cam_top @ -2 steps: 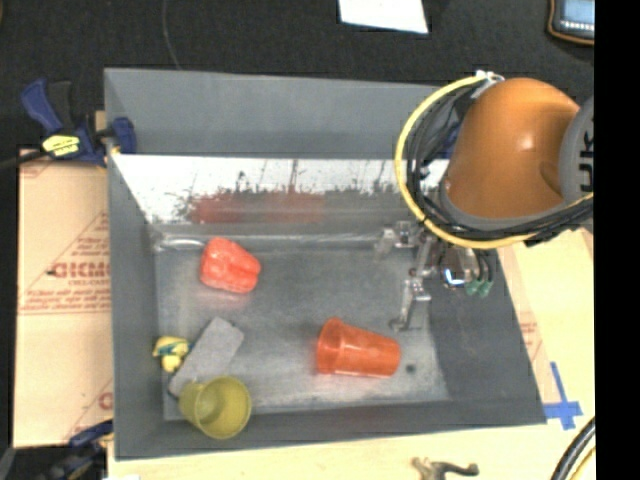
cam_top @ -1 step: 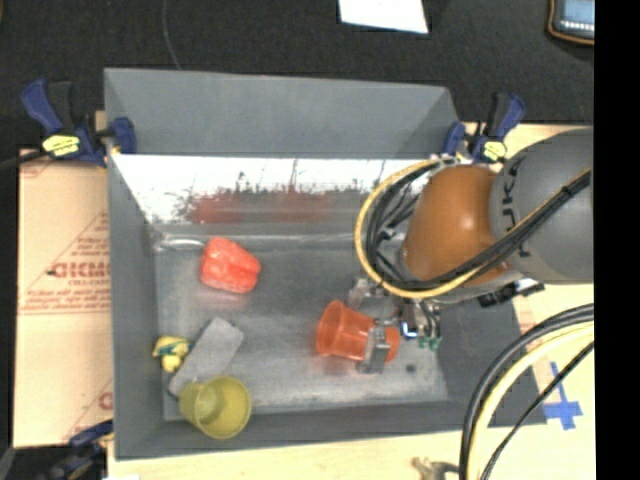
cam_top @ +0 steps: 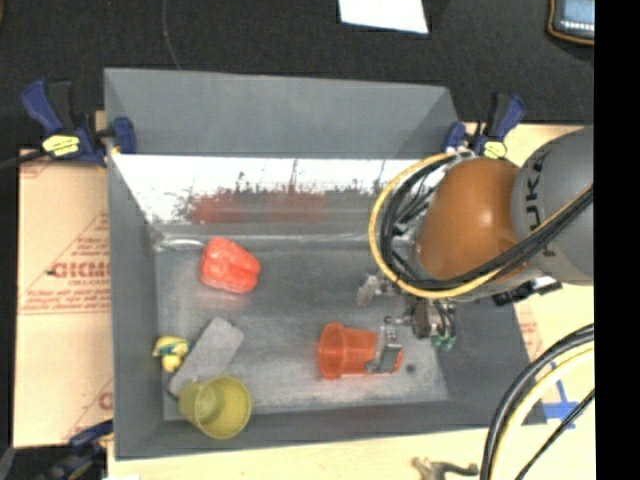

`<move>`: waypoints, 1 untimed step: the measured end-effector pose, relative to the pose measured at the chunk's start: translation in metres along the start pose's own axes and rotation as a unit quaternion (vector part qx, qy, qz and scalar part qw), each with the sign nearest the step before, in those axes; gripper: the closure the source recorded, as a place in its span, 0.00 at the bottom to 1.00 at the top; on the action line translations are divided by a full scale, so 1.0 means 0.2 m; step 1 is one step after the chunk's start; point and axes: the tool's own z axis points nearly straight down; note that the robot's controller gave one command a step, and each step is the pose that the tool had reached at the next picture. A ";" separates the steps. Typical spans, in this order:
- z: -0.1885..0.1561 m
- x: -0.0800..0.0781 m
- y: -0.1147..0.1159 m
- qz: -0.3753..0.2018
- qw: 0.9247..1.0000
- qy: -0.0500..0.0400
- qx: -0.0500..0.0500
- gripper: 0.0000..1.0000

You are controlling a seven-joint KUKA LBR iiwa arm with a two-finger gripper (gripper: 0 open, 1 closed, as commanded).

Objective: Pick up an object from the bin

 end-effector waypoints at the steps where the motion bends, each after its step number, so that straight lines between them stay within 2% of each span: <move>1: 0.22 -0.03 0.04 0.015 1.000 0.005 0.001 0.00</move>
Offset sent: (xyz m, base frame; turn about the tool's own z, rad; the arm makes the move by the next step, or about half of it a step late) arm 0.0027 0.0022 -0.0757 0.0157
